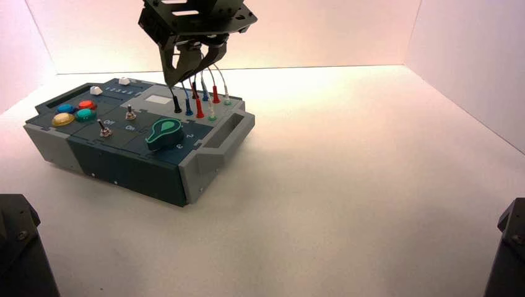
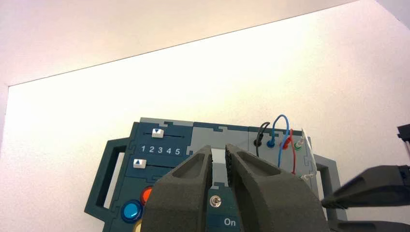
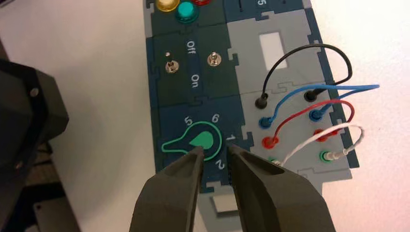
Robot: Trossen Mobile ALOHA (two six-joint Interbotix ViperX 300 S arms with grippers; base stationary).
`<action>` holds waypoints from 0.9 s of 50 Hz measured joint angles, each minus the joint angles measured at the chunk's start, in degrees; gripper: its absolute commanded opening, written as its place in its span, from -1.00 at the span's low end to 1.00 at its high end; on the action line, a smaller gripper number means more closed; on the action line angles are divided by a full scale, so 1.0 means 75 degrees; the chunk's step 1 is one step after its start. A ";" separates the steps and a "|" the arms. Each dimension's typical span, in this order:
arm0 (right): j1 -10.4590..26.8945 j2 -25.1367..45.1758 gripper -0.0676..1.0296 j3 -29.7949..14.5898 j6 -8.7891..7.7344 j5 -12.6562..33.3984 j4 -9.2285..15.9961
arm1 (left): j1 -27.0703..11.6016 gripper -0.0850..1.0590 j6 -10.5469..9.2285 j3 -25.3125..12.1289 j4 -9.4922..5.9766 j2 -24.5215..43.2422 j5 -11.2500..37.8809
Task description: Pull the red wire.
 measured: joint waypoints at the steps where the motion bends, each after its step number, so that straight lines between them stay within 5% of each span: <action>1: 0.0000 0.0023 -0.29 0.0000 0.0000 -0.0035 0.0000 | 0.0000 -0.55 0.0012 0.0000 -0.0012 0.0000 0.0000; 45: -0.0492 0.0832 -0.10 -0.0117 -0.0012 -0.0281 -0.0094 | 0.0000 -0.55 0.0000 0.0023 -0.0023 0.0082 0.0000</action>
